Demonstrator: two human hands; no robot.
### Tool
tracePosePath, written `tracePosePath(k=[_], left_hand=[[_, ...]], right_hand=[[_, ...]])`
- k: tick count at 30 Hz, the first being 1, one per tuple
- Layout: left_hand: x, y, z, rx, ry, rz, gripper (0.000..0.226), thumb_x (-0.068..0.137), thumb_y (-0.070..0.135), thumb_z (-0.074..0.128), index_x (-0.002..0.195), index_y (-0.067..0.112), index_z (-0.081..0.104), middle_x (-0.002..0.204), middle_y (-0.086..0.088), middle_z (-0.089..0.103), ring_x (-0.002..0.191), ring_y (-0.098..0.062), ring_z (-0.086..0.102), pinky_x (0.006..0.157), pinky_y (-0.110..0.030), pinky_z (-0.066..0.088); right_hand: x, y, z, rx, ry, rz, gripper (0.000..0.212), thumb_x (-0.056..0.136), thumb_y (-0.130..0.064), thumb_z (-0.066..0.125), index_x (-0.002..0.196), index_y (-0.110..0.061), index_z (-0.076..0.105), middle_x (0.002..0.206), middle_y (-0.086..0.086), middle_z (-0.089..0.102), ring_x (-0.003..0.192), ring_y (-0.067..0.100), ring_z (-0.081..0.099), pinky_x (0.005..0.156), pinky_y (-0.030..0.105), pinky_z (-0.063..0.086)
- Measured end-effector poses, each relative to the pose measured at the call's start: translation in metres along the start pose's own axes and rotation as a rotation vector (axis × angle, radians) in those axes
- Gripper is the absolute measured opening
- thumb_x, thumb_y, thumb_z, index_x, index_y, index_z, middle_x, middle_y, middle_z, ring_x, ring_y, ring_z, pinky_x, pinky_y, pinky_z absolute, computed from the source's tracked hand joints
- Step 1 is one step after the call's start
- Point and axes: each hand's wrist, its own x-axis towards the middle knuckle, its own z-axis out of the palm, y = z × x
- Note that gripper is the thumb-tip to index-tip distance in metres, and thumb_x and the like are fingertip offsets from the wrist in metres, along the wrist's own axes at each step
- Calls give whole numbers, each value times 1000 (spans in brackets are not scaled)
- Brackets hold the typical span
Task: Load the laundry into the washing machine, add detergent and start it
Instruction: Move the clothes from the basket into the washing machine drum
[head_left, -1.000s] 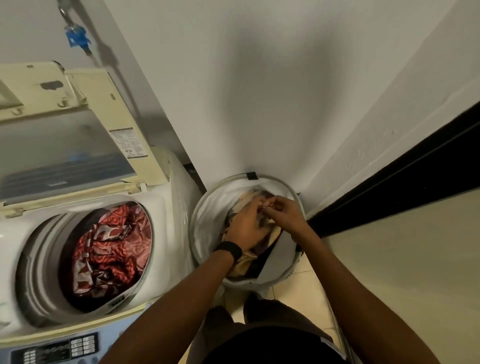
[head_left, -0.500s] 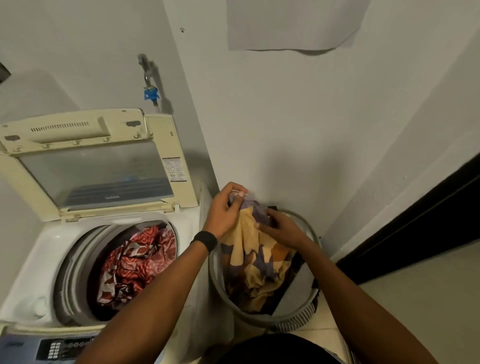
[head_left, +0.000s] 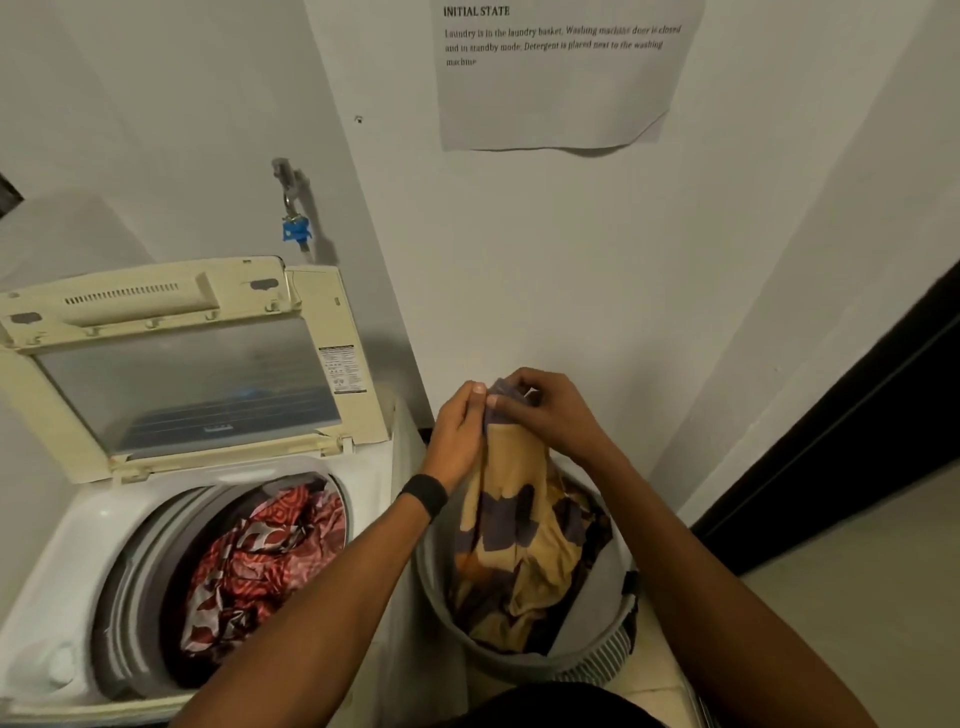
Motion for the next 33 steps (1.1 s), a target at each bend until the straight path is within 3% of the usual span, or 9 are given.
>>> tracePosePath(k=[3,8,13,17,19,22,26,30,33], left_hand=[[4,8,1,-55,102,-57,34,112,31,35,89,14,53,82,-1,54,75,-6,52,76,-26,45],[18,24,-9,-127,249,-54,37,113,32,34,95,8,55,90,-11,59,87,-15,56,81,-24,47],[11,17,-16,-50,120,-1,50,106,50,41,107,1,48,102,-12,65,87,-13,62,86,-34,52],[-1,20,2,-43,-76,35,45,101,55,47,113,12,43,103,-10,63,88,-11,65,76,-27,59],[0,27,10,4,-20,62,37,101,50,45,105,14,49,90,0,61,79,-5,63,73,-25,56],[8,27,7,81,163,71,38,108,44,44,82,17,50,70,4,53,65,-9,55,66,-31,50],[21,36,-10,41,307,55,44,110,40,42,73,16,46,62,-5,47,58,-15,48,60,-27,41],[29,41,-27,-4,373,44,46,110,42,39,73,17,45,61,0,44,55,-10,45,58,-22,39],[23,35,-24,-25,303,39,40,109,46,41,79,21,44,68,2,41,63,-10,44,63,-25,39]], right_hand=[[-19,8,5,113,17,97,28,90,-33,77,100,-10,64,91,1,69,80,4,65,72,17,52],[-58,54,31,35,-129,216,27,102,-42,58,95,-16,61,77,-7,61,69,5,58,67,28,48],[-53,30,9,61,124,122,21,107,-32,51,97,-20,65,85,-8,65,82,9,63,71,22,50],[-18,-2,2,-61,72,23,31,104,-38,56,88,-16,70,76,2,68,72,19,64,68,32,53],[-9,-5,9,-111,104,54,38,102,-45,57,82,-15,70,71,2,67,67,18,63,66,36,55],[-10,-2,19,-81,231,106,39,95,-53,63,77,-19,69,67,-6,66,64,8,63,62,21,51],[-32,25,32,-60,55,129,51,97,-64,53,80,-17,62,67,0,61,61,10,58,59,31,49],[-50,42,21,-1,113,110,38,102,-47,56,81,-16,61,67,-1,56,61,10,55,59,30,42],[-41,17,-1,68,208,26,24,103,-33,61,86,-17,65,74,4,62,70,23,59,61,30,44]])
